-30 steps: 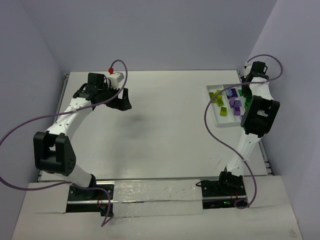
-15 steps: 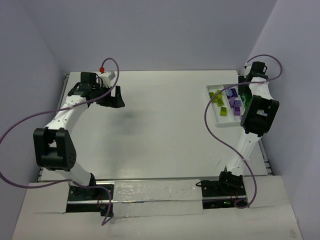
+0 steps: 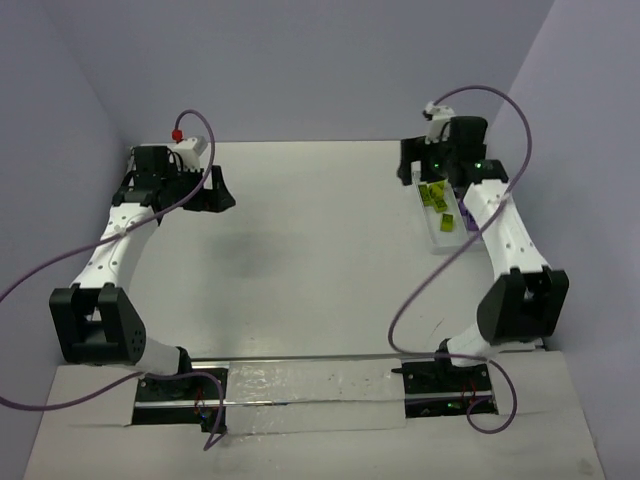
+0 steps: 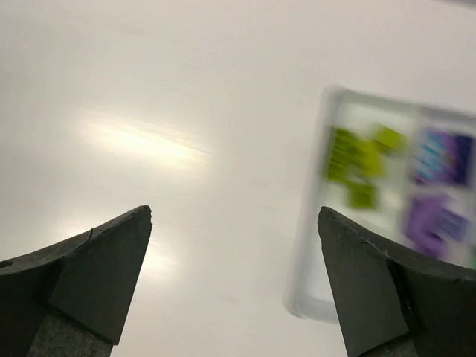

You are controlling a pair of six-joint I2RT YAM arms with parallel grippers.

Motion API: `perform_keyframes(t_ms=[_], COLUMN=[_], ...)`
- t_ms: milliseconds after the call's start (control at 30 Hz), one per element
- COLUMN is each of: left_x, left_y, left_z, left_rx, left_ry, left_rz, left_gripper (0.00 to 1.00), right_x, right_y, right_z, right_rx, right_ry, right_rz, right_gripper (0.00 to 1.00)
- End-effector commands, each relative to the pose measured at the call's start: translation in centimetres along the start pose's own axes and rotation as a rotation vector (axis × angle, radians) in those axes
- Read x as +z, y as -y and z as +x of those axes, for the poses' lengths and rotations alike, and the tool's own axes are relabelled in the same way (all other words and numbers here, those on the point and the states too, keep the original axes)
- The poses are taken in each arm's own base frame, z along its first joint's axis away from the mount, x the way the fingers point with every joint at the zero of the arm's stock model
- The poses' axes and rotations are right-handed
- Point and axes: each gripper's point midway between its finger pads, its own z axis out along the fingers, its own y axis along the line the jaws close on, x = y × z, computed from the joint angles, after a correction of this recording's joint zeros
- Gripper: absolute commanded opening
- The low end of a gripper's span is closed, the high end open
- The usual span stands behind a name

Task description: Sort the legos into containers by color

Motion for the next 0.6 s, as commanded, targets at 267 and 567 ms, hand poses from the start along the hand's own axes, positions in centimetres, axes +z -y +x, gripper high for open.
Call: perform_keyframes(t_ms=[267, 567], left_x=[-3.7, -5.1], left_y=[0.1, 1.0], left_z=[0.6, 1.7], left_rx=[0.059, 0.127], left_ry=[0.126, 0.134], left_rz=[-0.091, -0.069], left_gripper=[0.99, 0.99], right_x=[-3.6, -3.8], right_y=[-15.6, -16.4], right_z=[4.5, 4.7], right_rx=[-0.018, -0.041], right_ry=[0.129, 0.154], right_rz=[-0.362, -0.37], right_gripper=[1.0, 1.0])
